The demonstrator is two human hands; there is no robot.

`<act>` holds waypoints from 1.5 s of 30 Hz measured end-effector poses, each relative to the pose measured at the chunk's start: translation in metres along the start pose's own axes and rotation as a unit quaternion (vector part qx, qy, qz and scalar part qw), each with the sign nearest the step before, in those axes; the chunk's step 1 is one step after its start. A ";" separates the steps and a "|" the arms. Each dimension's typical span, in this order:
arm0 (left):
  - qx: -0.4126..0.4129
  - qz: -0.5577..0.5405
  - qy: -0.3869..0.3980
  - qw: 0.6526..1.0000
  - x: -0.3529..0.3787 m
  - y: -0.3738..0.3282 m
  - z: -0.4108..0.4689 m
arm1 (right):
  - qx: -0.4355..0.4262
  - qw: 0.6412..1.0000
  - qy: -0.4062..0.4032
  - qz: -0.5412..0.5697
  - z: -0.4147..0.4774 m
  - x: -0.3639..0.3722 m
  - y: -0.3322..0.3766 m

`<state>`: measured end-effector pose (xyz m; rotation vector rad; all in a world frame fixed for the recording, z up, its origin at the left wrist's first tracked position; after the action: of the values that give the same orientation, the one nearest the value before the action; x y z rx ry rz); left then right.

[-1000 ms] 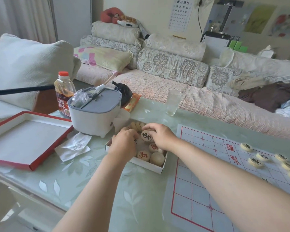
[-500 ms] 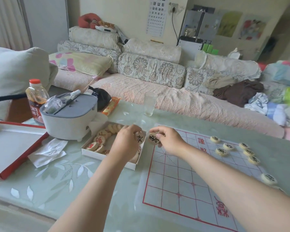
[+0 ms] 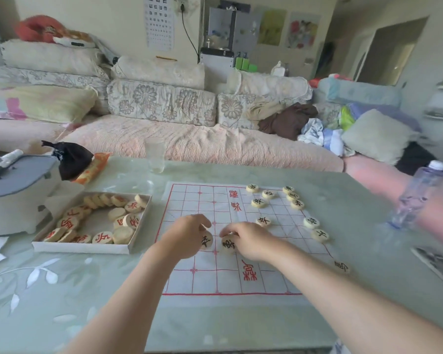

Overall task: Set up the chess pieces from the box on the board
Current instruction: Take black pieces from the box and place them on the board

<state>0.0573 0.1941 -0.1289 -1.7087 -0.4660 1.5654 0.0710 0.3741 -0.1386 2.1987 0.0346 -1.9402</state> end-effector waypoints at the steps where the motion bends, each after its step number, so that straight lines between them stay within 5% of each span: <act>1: -0.002 0.013 0.002 1.000 0.003 -0.001 0.001 | -0.006 1.000 -0.004 -0.018 -0.006 0.001 -0.002; 13: -0.019 0.008 0.005 1.000 0.023 -0.018 0.006 | -0.040 0.996 -0.078 0.025 -0.023 -0.008 -0.019; 21: -0.016 -0.127 -0.013 0.992 0.050 -0.059 0.021 | 0.090 0.984 -0.144 0.060 -0.036 -0.040 -0.098; 31: -0.015 -0.210 0.031 0.977 0.096 -0.093 0.028 | 0.265 0.959 -0.069 0.078 -0.079 -0.039 -0.211; 41: -0.030 -0.254 0.042 0.966 0.113 -0.103 0.012 | 0.270 0.962 -0.027 0.040 -0.093 -0.025 -0.211; 45: -0.039 -0.282 0.042 0.958 0.112 -0.101 0.008 | 0.243 0.966 -0.091 0.011 -0.094 -0.040 -0.182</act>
<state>0.0923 0.3411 -0.1311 -1.5119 -0.8907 1.0673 0.1294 0.5733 -0.1145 2.2577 -0.5466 -2.3234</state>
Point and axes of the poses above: each hand's wrist, its own z-axis towards the middle knuckle, its own x-axis out of the palm, y = z × x, the point moved 3 cm from there along z, towards the middle knuckle, and after that the axes turned 14 degrees about -z, right-handed, at the moved point
